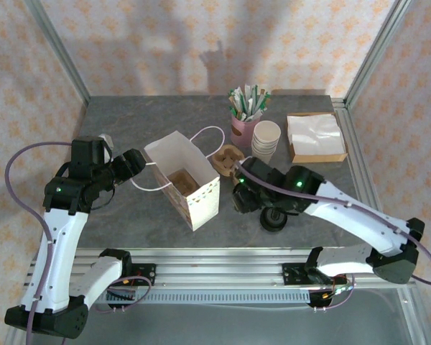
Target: Pack the takeout coffee
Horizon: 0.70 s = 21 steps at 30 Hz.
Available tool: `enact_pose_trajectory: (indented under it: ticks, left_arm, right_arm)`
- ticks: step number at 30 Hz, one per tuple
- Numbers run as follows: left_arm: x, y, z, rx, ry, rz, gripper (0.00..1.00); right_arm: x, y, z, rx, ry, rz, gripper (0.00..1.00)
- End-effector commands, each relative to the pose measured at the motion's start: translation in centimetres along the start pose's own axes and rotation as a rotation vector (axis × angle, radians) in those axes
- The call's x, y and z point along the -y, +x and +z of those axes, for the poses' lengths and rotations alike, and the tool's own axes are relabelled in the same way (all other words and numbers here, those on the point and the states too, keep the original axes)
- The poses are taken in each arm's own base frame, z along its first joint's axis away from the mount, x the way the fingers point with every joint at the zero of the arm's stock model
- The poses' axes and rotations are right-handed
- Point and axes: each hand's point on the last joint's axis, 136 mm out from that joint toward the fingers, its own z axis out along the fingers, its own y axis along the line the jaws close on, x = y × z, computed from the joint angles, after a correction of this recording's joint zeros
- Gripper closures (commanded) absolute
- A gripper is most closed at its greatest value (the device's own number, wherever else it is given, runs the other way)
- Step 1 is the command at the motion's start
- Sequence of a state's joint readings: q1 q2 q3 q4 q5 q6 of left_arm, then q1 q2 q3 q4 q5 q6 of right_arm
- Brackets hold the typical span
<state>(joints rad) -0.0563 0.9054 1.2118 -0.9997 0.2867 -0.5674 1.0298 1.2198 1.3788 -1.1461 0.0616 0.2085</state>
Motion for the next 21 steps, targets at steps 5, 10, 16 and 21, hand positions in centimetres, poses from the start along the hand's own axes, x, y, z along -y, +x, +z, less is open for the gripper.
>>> enact_pose_trajectory:
  ticks: [5,10,16,21]
  left_arm:
    - [0.4,-1.0,-1.4,0.045,0.009,0.004,0.19]
    - [0.6,-1.0,-1.5,0.040,0.015,0.006,0.19]
    - [0.7,-0.9,-1.2,0.031,0.021,0.002,0.19]
    - [0.6,-0.7,-1.1,0.022,0.019,0.004,0.19]
  right_arm:
    - [4.2,-3.1,-7.1,0.167,0.138,0.088,0.39]
    - [3.7,-6.1,-11.0,0.284,0.074,0.087,0.39]
    - [1.9,-9.7,-12.4,0.348,0.024,0.027,0.39]
    - [-1.1,-13.1,-12.7,0.392,-0.062,-0.022,0.39]
